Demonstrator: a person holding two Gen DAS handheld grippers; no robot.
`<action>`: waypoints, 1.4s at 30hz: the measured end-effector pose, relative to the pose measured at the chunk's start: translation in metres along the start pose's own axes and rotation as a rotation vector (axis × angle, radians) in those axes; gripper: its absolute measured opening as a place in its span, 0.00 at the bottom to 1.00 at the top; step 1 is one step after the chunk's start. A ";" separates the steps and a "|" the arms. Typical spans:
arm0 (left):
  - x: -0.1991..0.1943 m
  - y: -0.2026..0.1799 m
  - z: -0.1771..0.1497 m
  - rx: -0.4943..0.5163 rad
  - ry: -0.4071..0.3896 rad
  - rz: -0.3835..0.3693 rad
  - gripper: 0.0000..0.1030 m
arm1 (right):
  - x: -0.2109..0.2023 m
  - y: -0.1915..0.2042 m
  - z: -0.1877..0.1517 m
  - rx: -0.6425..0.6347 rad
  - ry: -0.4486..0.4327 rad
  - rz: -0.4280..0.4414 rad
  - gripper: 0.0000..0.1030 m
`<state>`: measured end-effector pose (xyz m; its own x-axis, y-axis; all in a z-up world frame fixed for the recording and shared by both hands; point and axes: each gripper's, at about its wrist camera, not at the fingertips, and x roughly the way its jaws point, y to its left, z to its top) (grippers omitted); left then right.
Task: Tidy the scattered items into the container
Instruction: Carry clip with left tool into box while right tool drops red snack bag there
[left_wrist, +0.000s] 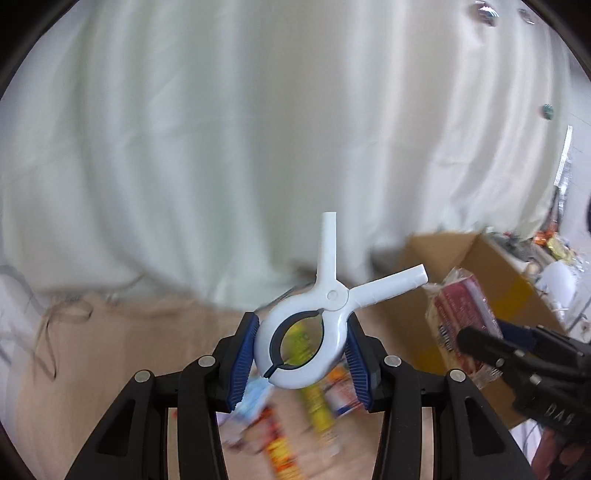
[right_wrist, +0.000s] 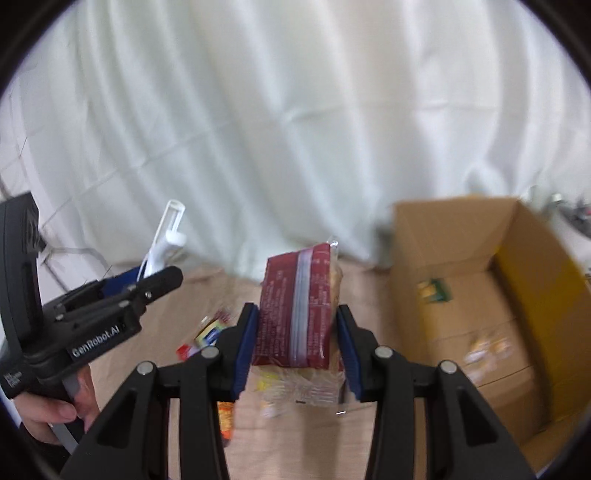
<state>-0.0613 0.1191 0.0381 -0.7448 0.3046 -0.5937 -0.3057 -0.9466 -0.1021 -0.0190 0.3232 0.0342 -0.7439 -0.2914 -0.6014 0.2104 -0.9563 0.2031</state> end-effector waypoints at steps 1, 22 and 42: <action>-0.001 -0.016 0.010 0.017 -0.012 -0.012 0.45 | -0.009 -0.011 0.006 0.004 -0.011 -0.021 0.45; 0.118 -0.226 0.006 0.132 0.249 -0.107 0.45 | -0.023 -0.205 -0.016 0.181 0.144 -0.227 0.45; 0.159 -0.245 -0.008 0.113 0.326 -0.037 0.46 | -0.012 -0.216 -0.035 0.188 0.199 -0.290 0.68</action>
<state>-0.1001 0.3983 -0.0375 -0.5090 0.2710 -0.8170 -0.4061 -0.9125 -0.0497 -0.0334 0.5321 -0.0300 -0.6141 -0.0268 -0.7887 -0.1236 -0.9838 0.1297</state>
